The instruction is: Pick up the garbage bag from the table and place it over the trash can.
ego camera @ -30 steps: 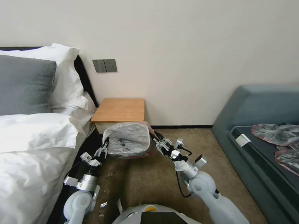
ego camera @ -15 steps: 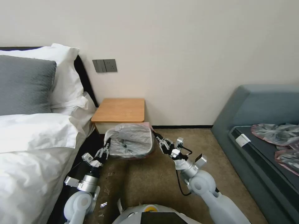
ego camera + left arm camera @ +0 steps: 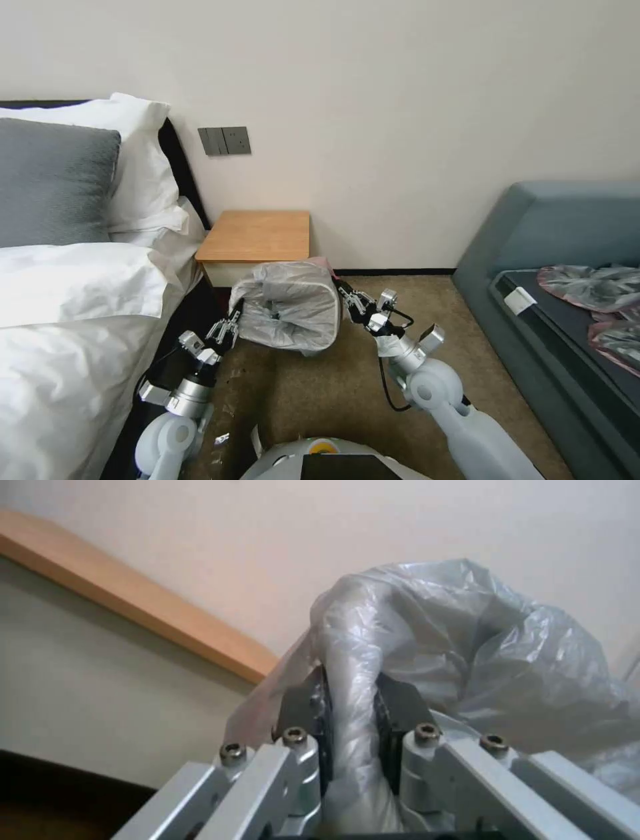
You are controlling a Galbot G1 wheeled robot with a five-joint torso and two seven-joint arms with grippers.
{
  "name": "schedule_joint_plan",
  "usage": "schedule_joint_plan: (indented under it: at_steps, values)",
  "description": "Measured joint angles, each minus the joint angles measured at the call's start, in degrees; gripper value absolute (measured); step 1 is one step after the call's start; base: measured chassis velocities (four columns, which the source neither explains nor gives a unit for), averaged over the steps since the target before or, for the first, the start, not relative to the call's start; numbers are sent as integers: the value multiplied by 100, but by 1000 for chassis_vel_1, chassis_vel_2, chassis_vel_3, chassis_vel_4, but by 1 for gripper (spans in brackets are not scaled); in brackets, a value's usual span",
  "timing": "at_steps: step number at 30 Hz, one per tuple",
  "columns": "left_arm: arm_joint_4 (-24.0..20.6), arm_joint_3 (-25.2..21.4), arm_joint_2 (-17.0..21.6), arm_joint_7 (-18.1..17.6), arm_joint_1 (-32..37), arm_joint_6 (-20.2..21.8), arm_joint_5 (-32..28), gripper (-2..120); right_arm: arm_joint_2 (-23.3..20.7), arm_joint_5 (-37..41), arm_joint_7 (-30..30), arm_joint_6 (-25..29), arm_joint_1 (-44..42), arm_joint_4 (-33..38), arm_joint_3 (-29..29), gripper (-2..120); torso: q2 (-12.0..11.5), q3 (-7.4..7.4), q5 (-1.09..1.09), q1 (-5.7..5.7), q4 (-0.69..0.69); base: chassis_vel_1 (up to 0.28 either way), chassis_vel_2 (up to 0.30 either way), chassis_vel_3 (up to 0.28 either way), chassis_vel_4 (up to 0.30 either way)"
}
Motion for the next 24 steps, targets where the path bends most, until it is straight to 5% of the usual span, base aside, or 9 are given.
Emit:
schedule_joint_plan:
  at_steps: [15, 22, 24]
  values:
    - [-232, 32, -21, -80, 9, 19, -838, 9, 74, -507, 58, 257, 16, -546, -12, 0, 0, 0, 0, 0, 0, 0, 0, 0, 0]
    - [-204, 29, -26, -168, -15, 8, -718, 9, 104, -776, 89, 342, 1, -621, -10, 0, 0, 0, 0, 0, 0, 0, 0, 0, 0]
    - [-192, 17, -25, -403, -31, -18, -483, 9, 115, -1005, 80, 387, -86, -533, 4, 8, 0, 0, -1, 0, 0, 0, 0, 0, 0]
